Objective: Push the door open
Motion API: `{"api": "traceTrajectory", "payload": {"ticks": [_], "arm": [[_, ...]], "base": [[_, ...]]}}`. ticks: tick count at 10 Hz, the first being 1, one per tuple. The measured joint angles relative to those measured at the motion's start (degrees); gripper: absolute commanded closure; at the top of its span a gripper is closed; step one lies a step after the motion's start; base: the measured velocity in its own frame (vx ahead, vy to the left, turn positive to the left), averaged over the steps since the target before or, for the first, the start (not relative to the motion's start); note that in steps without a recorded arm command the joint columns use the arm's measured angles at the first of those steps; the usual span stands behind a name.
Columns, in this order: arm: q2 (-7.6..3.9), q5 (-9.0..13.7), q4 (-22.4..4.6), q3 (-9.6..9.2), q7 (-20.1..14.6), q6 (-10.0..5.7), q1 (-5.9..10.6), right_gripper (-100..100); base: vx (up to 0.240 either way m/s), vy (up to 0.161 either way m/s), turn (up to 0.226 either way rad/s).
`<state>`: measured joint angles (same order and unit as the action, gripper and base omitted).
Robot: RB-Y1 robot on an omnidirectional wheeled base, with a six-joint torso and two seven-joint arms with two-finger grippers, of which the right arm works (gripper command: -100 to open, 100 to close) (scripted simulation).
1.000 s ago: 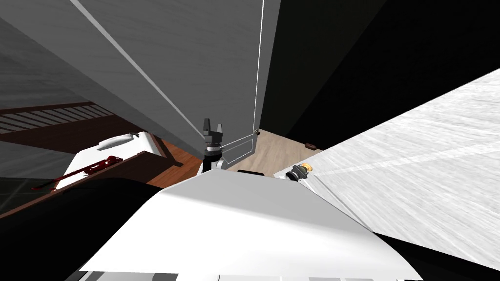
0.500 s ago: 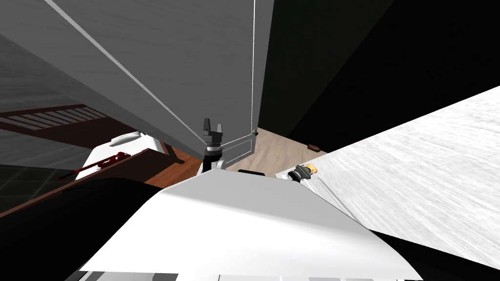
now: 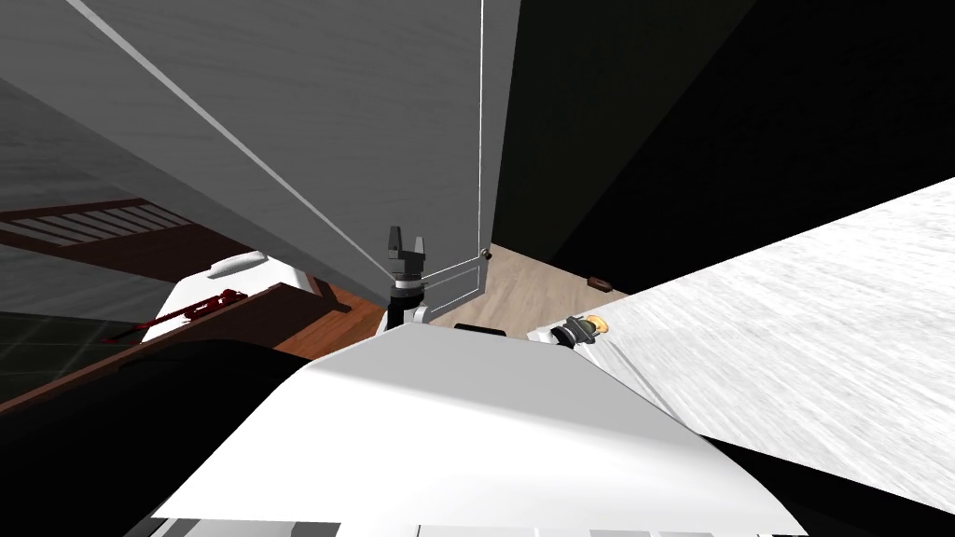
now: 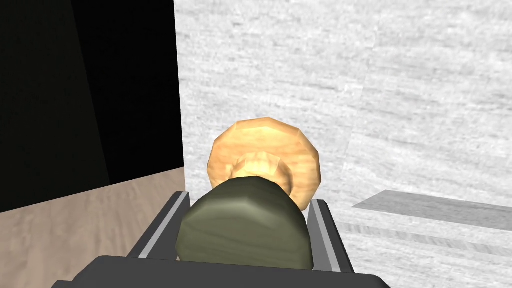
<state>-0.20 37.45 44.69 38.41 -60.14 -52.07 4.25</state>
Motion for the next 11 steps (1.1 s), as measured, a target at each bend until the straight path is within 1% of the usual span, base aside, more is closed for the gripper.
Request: {"api": "traceTrajectory", "payload": {"ticks": [1, 2, 4, 5, 6, 7, 8, 9, 10, 11], "arm": [[-0.08, 0.6, -1.0, 0.55, 0.4, -0.81, 0.64, 100], [0.23, 1.2, -1.1, 1.27, 1.3, -1.41, 1.24, 100], [-0.03, 2.4, -2.9, 2.49, 2.2, -3.13, 2.63, 100], [0.48, 3.2, -3.2, 3.29, 2.8, -3.99, 3.06, 100], [0.71, 3.8, -4.0, 3.97, 3.3, -4.84, 3.64, 100], [1.14, 4.5, -4.5, 4.7, 3.9, -5.69, 4.29, 100], [1.21, 4.6, -4.6, 4.79, 4.0, -5.87, 4.38, 100], [1.28, 5.2, -3.4, 5.41, 4.8, -5.28, 3.97, 100], [1.12, 5.6, -2.9, 5.91, 5.3, -4.99, 3.72, 100], [0.32, 5.7, -3.6, 6.09, 5.1, -5.4, 4.01, 100]], "base": [[0.075, -0.091, 0.01], [0.076, -0.103, 0.02], [0.084, -0.122, 0.033], [0.093, -0.128, 0.025], [0.08, -0.109, 0.016], [0.036, -0.049, 0.014], [0.09, -0.095, 0.007], [0.114, -0.115, -0.014], [0.052, -0.07, -0.019], [0.054, -0.071, -0.016]]}}
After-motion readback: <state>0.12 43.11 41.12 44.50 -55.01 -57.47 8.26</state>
